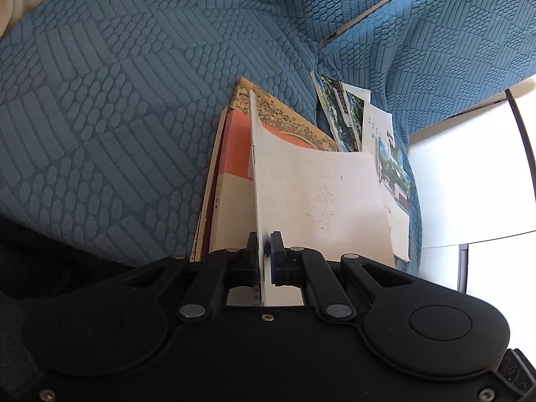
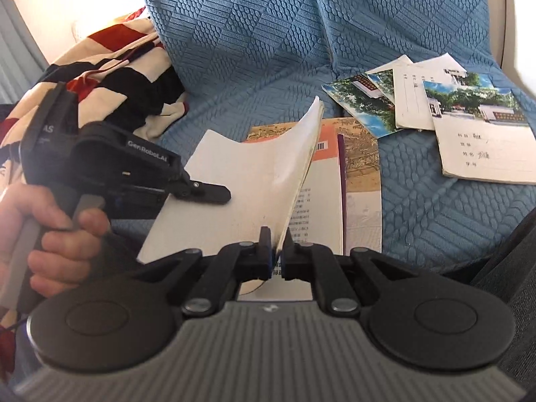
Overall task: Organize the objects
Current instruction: 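Lower the white sheet onto the orange book and open both grippers, then raise both tools away from the book stack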
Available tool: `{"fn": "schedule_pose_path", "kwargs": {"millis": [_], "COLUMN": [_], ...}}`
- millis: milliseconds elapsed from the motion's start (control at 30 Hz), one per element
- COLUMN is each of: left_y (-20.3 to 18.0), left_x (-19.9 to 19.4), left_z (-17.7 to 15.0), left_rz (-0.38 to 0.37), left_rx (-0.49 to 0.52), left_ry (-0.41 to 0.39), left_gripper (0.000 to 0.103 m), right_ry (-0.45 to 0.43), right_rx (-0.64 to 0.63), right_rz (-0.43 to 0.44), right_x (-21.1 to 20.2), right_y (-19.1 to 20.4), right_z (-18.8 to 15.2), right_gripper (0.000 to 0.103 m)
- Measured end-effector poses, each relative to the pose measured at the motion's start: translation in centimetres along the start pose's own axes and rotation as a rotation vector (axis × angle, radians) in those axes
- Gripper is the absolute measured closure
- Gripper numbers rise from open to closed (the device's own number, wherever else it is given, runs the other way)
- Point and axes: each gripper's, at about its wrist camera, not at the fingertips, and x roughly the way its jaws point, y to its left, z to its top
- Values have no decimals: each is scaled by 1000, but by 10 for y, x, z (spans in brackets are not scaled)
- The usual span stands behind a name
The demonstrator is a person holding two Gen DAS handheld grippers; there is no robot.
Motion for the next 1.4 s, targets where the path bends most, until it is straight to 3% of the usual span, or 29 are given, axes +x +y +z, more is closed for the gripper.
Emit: {"fn": "schedule_pose_path", "kwargs": {"millis": [133,300,533,1067,1200,1333,1400], "left_y": [1,-2,-8,-67,-64,-46,-35], "left_x": [-4,-16,-43,-118,-110,-91,-80], "left_z": [-1,-1,-3,-20,-24,-32,-35], "left_rz": [3,22,82,80,100,128,153], "left_rx": [-4,13,54,180,174,150,136], "left_ry": [-11,-41,-102,-274,-261,-215,-186], "left_gripper": [94,81,79,79,79,76,75], "right_ry": [14,30,2,-182,-155,-68,-19], "right_rx": [19,46,70,24,15,19,42], "right_rz": [6,2,-37,-38,-86,-109,-111], "right_x": [-1,-8,-29,-93,-74,-42,-27], "right_y": [-3,-7,-15,-5,-11,-20,-25], "right_z": [0,2,11,55,48,36,30], "right_gripper": [91,69,69,69,69,69,63]}}
